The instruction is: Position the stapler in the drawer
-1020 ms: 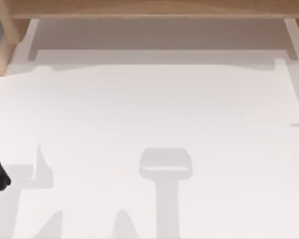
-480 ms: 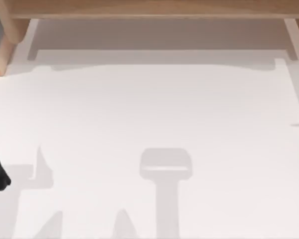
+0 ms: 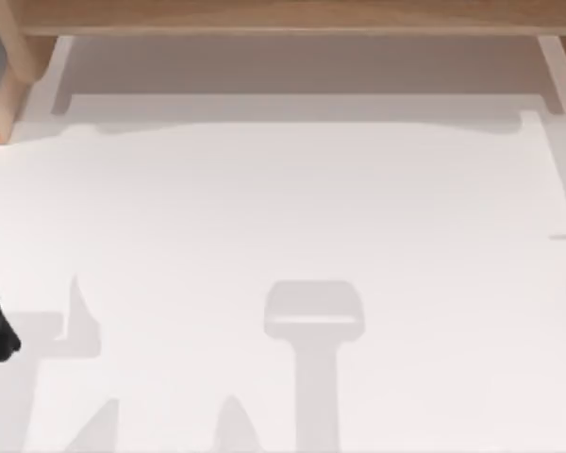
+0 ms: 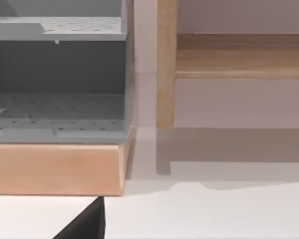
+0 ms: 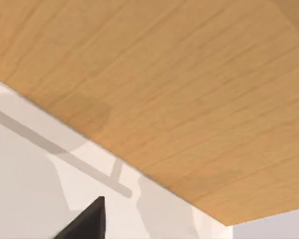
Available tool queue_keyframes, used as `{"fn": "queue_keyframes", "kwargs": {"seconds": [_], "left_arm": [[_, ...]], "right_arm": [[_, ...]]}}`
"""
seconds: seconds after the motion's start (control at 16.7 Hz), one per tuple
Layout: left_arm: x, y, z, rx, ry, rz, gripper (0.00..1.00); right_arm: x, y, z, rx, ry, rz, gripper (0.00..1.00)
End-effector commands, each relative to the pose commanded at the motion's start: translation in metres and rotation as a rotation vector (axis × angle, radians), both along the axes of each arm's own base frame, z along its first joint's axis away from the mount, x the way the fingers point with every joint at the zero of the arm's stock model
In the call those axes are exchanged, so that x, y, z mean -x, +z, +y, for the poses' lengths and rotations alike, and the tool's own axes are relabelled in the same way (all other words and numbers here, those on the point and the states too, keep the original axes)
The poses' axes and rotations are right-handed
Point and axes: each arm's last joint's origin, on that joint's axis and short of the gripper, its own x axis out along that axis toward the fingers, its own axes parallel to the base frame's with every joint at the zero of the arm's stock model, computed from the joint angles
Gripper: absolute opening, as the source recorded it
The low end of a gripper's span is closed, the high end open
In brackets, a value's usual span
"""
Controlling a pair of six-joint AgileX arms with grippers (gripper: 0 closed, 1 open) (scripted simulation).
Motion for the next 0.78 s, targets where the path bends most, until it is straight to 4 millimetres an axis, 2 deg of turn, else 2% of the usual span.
{"fn": "queue_keyframes", "kwargs": {"seconds": [0.18,0.42,0.6,0.78], "left_arm": [[0.0,0.0,0.0,0.0,0.0,0.0,1.0],[0.0,0.0,0.0,0.0,0.0,0.0,1.0],[0.0,0.0,0.0,0.0,0.0,0.0,1.0],[0.0,0.0,0.0,0.0,0.0,0.0,1.0]], "right_arm": [[-0.015,0.008,0.017,-0.263,-0.103,0.156,1.0],[-0.036,0.022,0.057,-0.537,-0.243,0.43,1.0],[-0.049,0.037,0.093,-0.643,-0.36,0.649,1.0],[-0.063,0.055,0.127,-0.663,-0.469,0.816,1.0]]}}
